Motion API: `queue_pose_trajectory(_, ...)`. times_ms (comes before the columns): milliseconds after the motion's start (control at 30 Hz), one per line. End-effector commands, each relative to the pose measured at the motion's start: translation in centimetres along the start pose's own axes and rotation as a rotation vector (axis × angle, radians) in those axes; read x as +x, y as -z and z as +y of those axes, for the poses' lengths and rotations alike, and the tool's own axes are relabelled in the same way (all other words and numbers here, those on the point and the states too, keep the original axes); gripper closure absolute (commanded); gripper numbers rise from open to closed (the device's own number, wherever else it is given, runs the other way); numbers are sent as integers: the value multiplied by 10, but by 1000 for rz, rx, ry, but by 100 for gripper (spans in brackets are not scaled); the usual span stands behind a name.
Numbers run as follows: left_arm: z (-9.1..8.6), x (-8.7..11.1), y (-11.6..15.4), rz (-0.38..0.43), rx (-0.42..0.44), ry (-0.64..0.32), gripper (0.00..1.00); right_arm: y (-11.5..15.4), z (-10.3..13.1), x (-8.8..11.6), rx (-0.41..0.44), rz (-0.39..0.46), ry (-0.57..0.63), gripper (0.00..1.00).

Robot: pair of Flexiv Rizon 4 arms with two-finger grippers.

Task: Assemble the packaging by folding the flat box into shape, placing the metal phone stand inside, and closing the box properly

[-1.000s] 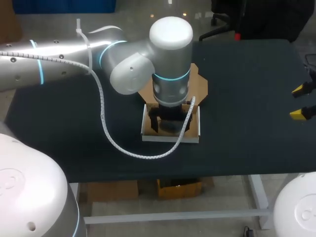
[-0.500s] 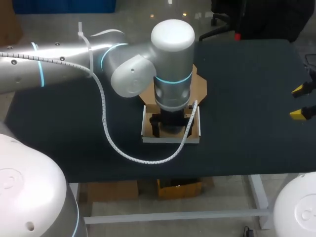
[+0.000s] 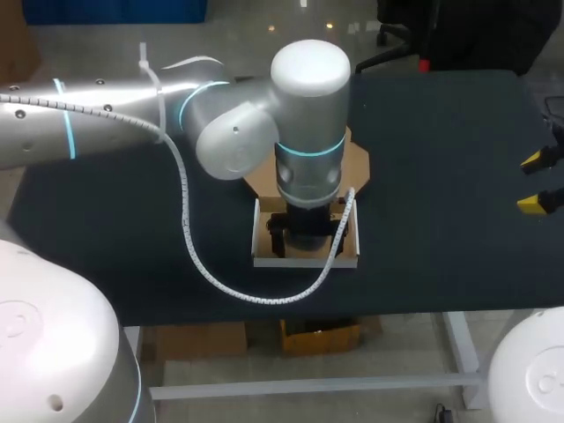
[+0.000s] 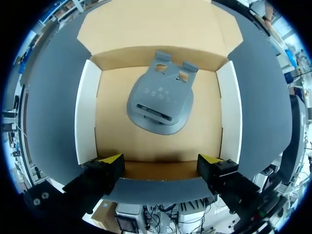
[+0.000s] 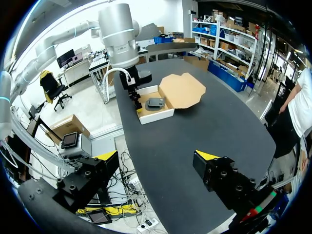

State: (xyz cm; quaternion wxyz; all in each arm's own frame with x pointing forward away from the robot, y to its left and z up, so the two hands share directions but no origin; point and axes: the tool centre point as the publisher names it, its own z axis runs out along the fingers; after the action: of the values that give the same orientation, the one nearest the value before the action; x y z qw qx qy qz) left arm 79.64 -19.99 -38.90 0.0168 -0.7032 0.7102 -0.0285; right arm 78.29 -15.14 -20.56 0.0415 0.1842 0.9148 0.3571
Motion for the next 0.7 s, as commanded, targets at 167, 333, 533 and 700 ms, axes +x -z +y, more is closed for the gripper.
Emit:
queue_pose_trajectory(167,18,-3,3,8,4,3,0,1,0,1,-2,0,1,0)
queue_pose_trajectory(333,26,-3,4,12,-1,2,0,1,0,1,-2,0,1,0)
queue_pose_trajectory(533,32,-1,7,10,11,5,0,1,0,1,-2,0,1,0)
queue_pose_trajectory(700,31,0,10,7,30,17,0,1,0,1,-2,0,1,0)
